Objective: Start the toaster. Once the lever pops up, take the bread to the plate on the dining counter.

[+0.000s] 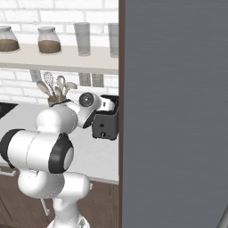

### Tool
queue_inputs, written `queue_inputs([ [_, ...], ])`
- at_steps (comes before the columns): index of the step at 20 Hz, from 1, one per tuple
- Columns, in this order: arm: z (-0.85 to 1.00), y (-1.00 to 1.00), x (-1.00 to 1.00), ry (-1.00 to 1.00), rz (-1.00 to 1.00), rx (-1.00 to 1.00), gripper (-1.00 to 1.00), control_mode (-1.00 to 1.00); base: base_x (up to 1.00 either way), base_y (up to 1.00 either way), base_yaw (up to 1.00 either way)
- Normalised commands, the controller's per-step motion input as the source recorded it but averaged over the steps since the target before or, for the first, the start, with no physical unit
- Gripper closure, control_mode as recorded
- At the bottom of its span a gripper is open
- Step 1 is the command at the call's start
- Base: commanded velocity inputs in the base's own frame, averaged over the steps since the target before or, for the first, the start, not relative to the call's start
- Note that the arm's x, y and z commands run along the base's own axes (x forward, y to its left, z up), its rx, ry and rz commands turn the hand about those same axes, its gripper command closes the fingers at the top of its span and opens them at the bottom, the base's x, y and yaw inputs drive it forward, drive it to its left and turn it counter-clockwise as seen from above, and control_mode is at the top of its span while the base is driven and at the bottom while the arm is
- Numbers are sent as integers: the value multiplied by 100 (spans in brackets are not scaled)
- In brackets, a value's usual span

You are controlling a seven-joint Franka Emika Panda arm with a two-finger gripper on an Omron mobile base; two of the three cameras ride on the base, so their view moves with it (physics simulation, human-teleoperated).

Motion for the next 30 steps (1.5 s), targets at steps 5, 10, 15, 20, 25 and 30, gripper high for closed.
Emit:
queue_inputs([
  [5, 0, 0, 0, 0, 0, 0, -100, -100, 0, 0, 0],
  [10, 0, 0, 0, 0, 0, 0, -100, -100, 0, 0, 0],
  [15, 0, 0, 0, 0, 0, 0, -100, -100, 0, 0, 0],
  [20, 0, 0, 0, 0, 0, 0, -100, -100, 0, 0, 0],
  [25, 0, 0, 0, 0, 0, 0, -100, -100, 0, 0, 0],
  [30, 0, 0, 0, 0, 0, 0, -100, -100, 0, 0, 0],
])
